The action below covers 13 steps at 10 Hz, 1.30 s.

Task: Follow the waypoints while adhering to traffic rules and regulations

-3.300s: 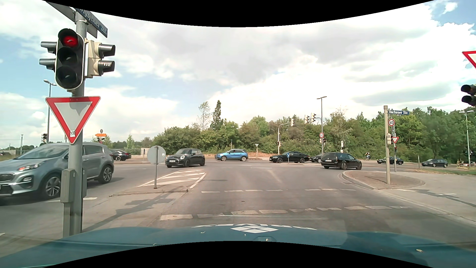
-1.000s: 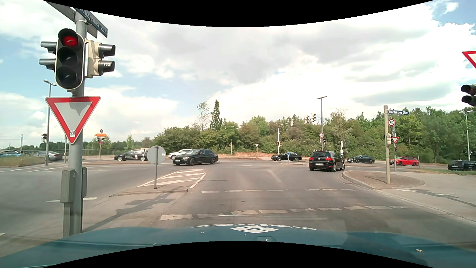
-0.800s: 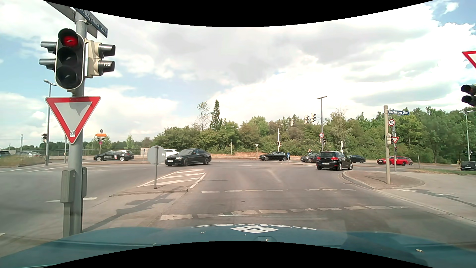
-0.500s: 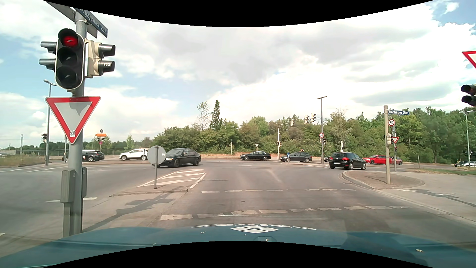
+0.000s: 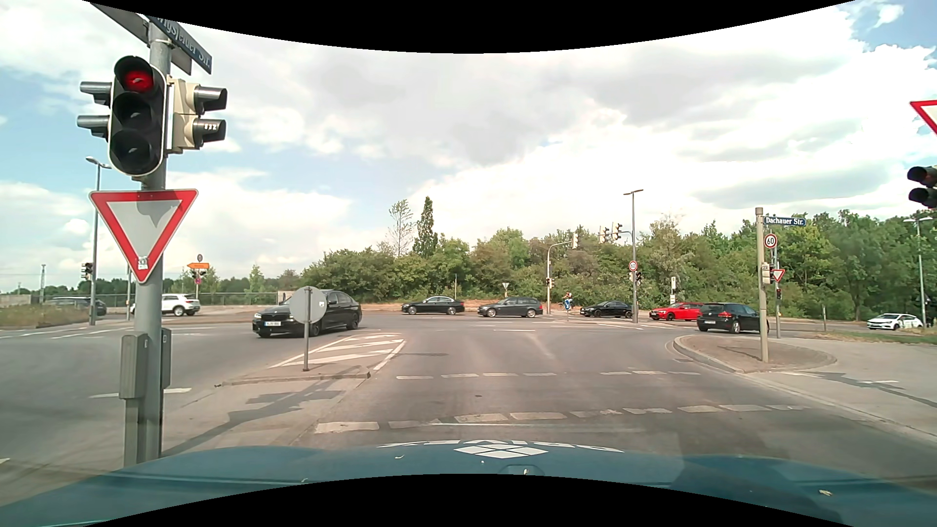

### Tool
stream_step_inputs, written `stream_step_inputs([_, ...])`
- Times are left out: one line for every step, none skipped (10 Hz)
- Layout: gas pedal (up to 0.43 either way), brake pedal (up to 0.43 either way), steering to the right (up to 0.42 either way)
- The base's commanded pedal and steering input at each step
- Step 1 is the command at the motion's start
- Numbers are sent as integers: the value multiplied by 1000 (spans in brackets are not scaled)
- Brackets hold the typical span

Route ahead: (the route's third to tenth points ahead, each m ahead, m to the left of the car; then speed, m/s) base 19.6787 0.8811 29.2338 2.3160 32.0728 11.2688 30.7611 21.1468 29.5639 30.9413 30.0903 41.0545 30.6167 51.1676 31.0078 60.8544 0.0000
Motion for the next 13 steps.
stream_step_inputs([0, 335, -25])
stream_step_inputs([0, 335, -26])
stream_step_inputs([0, 335, -26])
stream_step_inputs([0, 335, -26])
stream_step_inputs([0, 335, -25])
stream_step_inputs([0, 335, -25])
stream_step_inputs([0, 335, -25])
stream_step_inputs([0, 335, -26])
stream_step_inputs([0, 335, -26])
stream_step_inputs([0, 335, -26])
stream_step_inputs([0, 335, -25])
stream_step_inputs([0, 335, -25])
stream_step_inputs([0, 341, -26])
